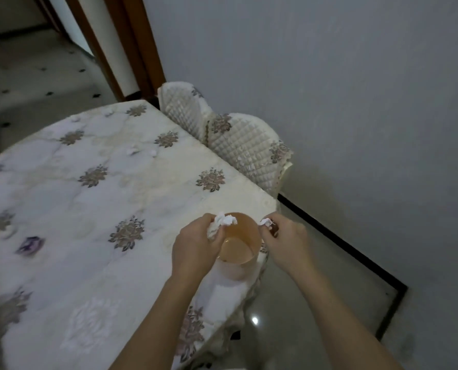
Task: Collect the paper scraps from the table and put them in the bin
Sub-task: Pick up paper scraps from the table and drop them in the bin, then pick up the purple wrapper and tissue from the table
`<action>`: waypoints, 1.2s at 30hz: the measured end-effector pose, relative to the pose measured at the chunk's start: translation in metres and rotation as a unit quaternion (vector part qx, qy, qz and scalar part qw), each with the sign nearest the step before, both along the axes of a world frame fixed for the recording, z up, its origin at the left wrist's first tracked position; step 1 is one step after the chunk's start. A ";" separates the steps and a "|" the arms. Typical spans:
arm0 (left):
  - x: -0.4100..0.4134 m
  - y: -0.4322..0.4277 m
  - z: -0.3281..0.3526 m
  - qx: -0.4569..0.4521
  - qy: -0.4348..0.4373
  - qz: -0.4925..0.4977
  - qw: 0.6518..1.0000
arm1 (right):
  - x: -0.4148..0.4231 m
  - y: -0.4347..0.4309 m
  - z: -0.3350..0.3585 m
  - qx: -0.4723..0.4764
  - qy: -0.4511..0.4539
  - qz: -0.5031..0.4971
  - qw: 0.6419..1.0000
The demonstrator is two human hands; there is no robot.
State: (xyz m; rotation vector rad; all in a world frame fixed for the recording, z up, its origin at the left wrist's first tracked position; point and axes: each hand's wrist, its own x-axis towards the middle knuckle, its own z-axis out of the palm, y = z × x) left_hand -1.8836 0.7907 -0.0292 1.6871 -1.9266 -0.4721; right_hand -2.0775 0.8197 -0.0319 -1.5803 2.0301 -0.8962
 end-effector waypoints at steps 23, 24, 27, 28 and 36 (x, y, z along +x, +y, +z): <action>0.038 -0.021 -0.015 -0.041 -0.201 -0.056 0.977 | 0.038 -0.038 0.001 0.015 0.237 0.120 0.964; 0.042 -0.020 -0.013 -0.055 -0.202 -0.046 0.977 | 0.040 -0.039 0.004 -0.001 0.235 0.121 0.964; 0.058 -0.017 -0.005 -0.068 -0.207 -0.014 0.976 | 0.053 -0.041 0.011 -0.048 0.235 0.133 0.962; 0.065 -0.014 -0.002 -0.065 -0.208 -0.001 0.976 | 0.059 -0.042 0.014 -0.064 0.233 0.140 0.960; 0.144 0.028 0.011 -0.067 -0.200 0.125 0.970 | 0.143 -0.045 0.021 -0.123 0.212 0.251 0.936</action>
